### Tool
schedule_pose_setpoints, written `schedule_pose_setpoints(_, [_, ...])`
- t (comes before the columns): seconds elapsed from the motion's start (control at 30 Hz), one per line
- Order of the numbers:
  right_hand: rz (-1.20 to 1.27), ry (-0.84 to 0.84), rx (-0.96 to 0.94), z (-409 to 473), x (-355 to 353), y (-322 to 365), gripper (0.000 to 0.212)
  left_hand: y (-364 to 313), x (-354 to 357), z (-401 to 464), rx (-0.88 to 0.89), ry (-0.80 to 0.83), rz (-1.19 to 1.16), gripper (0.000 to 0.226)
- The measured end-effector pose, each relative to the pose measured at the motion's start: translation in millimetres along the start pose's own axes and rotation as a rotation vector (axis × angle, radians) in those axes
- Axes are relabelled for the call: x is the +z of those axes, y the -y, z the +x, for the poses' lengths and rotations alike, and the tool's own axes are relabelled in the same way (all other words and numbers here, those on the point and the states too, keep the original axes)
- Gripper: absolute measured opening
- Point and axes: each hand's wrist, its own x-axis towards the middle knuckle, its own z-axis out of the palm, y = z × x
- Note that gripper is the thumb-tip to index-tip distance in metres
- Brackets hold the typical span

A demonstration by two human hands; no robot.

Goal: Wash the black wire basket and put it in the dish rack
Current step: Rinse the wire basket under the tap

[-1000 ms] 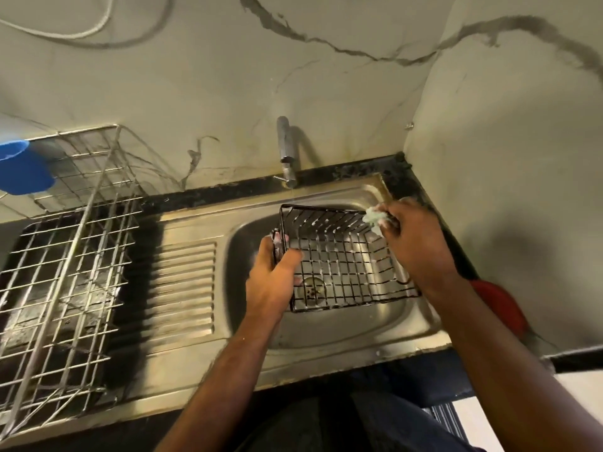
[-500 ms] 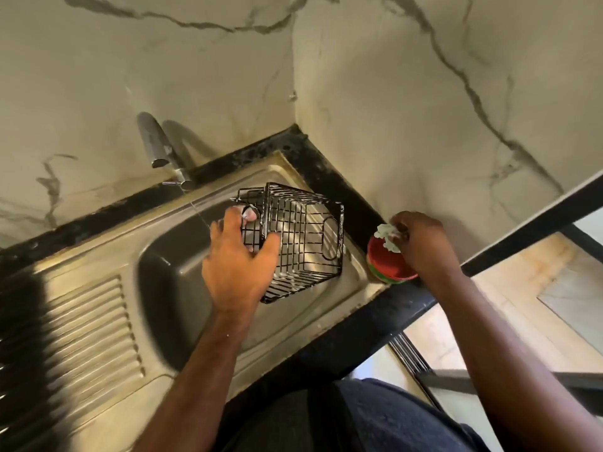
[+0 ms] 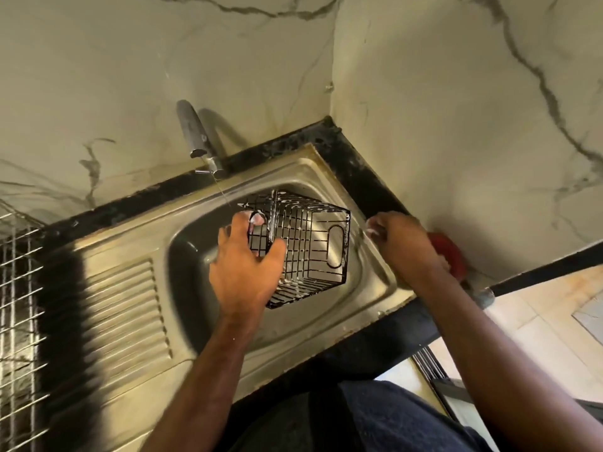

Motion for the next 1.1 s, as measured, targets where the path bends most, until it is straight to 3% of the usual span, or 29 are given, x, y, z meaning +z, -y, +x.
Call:
schedule_pose_setpoints(0.07, [0.01,0.044,-0.013,10.9,8.4,17.4,0.015,6.7,-6.9,4.8,-0.036,-0.013,0.025,0.055])
schedule_pose_setpoints(0.23, [0.071,0.075,-0.164,37.7,34.9,66.1,0.012,30.5,-23.3,17.2,-0.126,-0.063,-0.011,0.075])
schedule_pose_setpoints(0.47, [0.365,0.17,-0.306,84.3,78.7,153.5,0.021,71.2,-38.3,28.7,-0.29,-0.128,-0.074,0.045])
schedule_pose_setpoints(0.6, [0.973,0.405,-0.031,116.1,105.9,209.8,0.02,87.2,-34.2,29.6,-0.393,-0.136,-0.127,0.047])
schedule_pose_setpoints(0.67, [1.316,0.53,0.193,131.4,114.3,235.4,0.024,93.5,-31.5,33.2,-0.424,-0.131,-0.14,0.049])
schedule_pose_setpoints(0.73, [1.481,0.641,0.396,145.6,118.3,250.2,0.03,98.2,-28.9,37.9,-0.435,-0.108,-0.131,0.05])
schedule_pose_setpoints(0.83, [1.463,0.813,0.383,159.1,123.2,258.8,0.033,99.9,-27.4,46.0,-0.415,-0.073,-0.109,0.045])
schedule_pose_setpoints(0.93, [1.548,0.865,0.535,166.4,119.8,254.8,0.034,99.5,-25.6,56.8,-0.381,-0.065,-0.06,0.056])
schedule_pose_setpoints(1.03, [1.418,0.958,0.449,161.8,106.8,246.1,0.027,96.1,-22.1,70.1,-0.33,-0.044,0.026,0.075])
schedule_pose_setpoints(1.1, [1.394,0.899,0.406,159.3,97.4,243.3,0.018,92.0,-21.3,79.5,-0.27,-0.019,0.077,0.074])
